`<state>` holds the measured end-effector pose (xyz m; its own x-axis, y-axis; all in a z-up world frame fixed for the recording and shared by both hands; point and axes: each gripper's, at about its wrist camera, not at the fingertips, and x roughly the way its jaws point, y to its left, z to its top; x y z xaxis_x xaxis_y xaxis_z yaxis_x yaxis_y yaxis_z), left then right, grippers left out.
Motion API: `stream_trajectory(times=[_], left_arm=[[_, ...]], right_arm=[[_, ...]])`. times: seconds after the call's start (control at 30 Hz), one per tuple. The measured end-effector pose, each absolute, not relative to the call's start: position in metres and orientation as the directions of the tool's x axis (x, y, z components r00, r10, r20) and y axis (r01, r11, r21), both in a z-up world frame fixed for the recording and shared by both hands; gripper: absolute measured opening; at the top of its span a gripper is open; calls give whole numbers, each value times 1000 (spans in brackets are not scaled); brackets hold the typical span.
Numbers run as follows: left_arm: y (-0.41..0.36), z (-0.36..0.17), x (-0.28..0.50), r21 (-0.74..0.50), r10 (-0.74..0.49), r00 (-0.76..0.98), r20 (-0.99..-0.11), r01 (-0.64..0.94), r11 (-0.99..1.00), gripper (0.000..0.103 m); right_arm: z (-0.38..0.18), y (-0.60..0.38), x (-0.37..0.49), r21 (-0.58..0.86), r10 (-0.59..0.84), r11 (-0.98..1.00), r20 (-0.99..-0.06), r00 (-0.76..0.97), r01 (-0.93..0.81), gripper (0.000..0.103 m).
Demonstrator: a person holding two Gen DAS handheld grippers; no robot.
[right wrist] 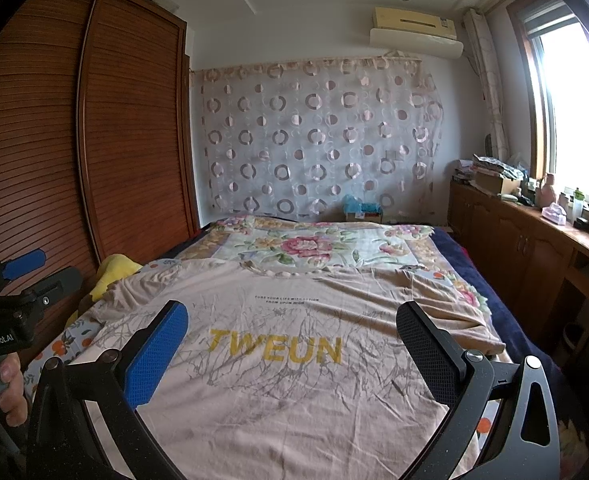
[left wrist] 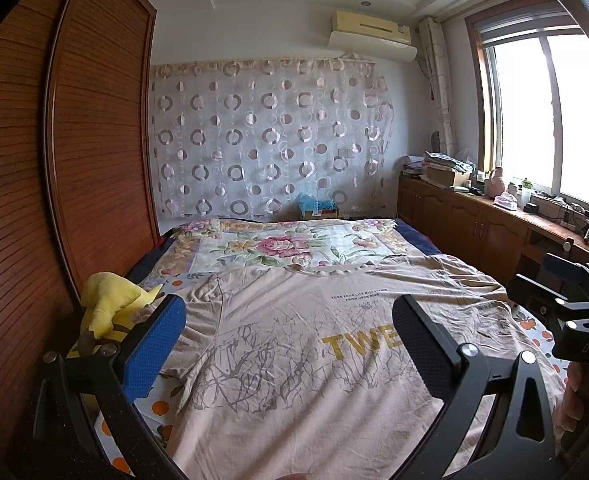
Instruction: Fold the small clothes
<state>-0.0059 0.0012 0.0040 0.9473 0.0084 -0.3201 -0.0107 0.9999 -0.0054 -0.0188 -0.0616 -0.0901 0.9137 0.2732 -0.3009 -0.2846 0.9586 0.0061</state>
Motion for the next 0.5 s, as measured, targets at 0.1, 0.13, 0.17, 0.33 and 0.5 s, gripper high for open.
stream_trajectory(times=[0.1, 0.13, 0.17, 0.33, 0.5], left_arm=[[1, 4, -6, -6, 8, 947, -321, -10, 1000, 103], [1, 5, -6, -7, 8, 947, -321, -10, 1000, 103], [1, 5, -6, -7, 8, 947, -321, -11, 1000, 103], [1, 4, -6, -5, 9, 948, -319, -11, 1000, 103], [0, 5, -7, -5, 9, 948, -318, -11, 1000, 103]], right_arm=[[-90, -62, -19, 6, 273, 959, -301, 914, -284, 103], [-90, -62, -19, 6, 273, 959, -301, 914, -285, 103], [-90, -61, -19, 5, 271, 959, -301, 914, -283, 103], [-90, -62, -19, 7, 272, 959, -301, 914, -283, 103], [-89, -63, -19, 6, 271, 959, -299, 915, -283, 103]])
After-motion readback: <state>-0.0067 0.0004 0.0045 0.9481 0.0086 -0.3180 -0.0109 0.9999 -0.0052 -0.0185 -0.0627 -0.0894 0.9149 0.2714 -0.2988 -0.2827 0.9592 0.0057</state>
